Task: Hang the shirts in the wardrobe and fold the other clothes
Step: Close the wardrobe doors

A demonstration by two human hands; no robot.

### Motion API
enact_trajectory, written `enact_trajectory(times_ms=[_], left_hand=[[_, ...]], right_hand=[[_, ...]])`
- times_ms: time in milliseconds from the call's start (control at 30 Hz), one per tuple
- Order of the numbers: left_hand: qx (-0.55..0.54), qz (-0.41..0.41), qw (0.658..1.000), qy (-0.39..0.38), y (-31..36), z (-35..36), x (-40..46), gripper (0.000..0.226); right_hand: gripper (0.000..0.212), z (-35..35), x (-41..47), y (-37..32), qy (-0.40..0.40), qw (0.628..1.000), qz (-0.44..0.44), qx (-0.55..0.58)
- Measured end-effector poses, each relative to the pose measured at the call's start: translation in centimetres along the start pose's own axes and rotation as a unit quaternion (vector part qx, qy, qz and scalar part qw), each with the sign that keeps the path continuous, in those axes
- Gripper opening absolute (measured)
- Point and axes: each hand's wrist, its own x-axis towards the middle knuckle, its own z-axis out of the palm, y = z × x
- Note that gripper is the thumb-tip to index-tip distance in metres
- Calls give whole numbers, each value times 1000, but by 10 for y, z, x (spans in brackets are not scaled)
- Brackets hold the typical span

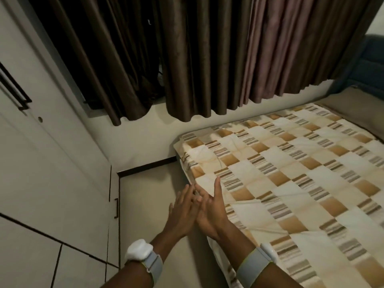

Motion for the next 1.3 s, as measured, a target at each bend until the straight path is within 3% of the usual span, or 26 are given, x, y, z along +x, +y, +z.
enact_trajectory(times_ms=[133, 300, 400, 467, 567, 700, 833, 1000, 1133, 1300], left_hand=[[-66, -134, 988, -51, -4, 15, -33, 71], [-149, -56, 984, -79, 9, 52, -116, 45], [-141, -1, 987, -82, -2, 73, -156, 29], [-127, 28, 990, -58, -11, 72, -178, 33], [-98, 74, 992, -24, -23, 64, -191, 51], [-92, 49, 995, 12, -23, 50, -172, 54], [-45, 27, 998, -37, -35, 67, -143, 60], [23, 3, 991, -134, -62, 134, -85, 67], [54, -9, 983, -178, -111, 210, -7, 107], [124, 46, 975, -180, -184, 285, 108, 68]], right_hand=[[82, -16, -44, -1, 35, 995, -59, -68], [81, -28, -106, 30, 66, 975, -115, -177], [57, -38, -138, 81, 100, 946, -113, -288], [46, -52, -156, 114, 91, 908, -115, -392], [55, -79, -185, 136, 79, 897, -73, -429], [68, -124, -202, 136, 108, 873, 39, -474], [66, -169, -191, 130, 92, 849, 74, -516], [83, -240, -121, 131, 96, 824, 78, -553], [82, -315, -21, 146, 73, 752, 97, -648], [84, -408, 126, 155, -34, 609, 9, -793]])
